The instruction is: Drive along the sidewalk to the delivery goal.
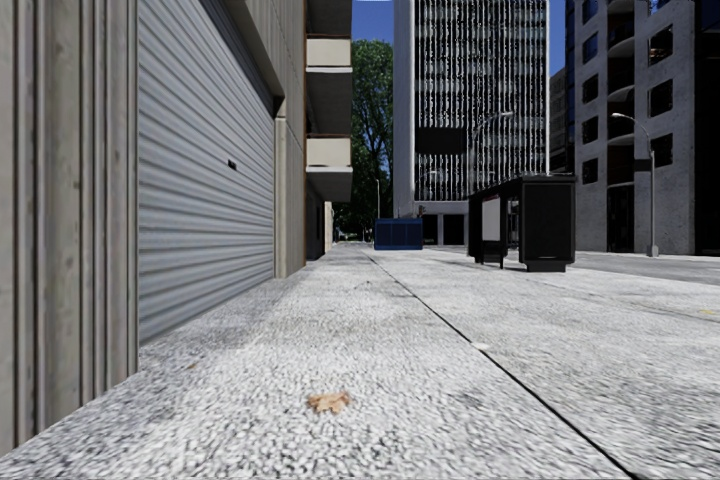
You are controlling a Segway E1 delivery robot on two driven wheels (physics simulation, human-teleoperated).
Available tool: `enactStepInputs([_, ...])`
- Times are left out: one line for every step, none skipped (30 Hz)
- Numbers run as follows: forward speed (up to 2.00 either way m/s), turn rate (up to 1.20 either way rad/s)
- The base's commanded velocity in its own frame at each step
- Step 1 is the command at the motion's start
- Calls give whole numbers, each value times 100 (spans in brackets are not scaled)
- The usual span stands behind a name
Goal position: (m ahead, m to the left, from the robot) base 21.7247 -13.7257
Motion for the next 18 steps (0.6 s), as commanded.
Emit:
enactStepInputs([200, 0])
enactStepInputs([200, 0])
enactStepInputs([200, 0])
enactStepInputs([200, 0])
enactStepInputs([200, 0])
enactStepInputs([200, 0])
enactStepInputs([200, 0])
enactStepInputs([200, 0])
enactStepInputs([200, 0])
enactStepInputs([200, 0])
enactStepInputs([200, 0])
enactStepInputs([200, 0])
enactStepInputs([200, 0])
enactStepInputs([200, 0])
enactStepInputs([200, 0])
enactStepInputs([200, 0])
enactStepInputs([200, 0])
enactStepInputs([200, 0])
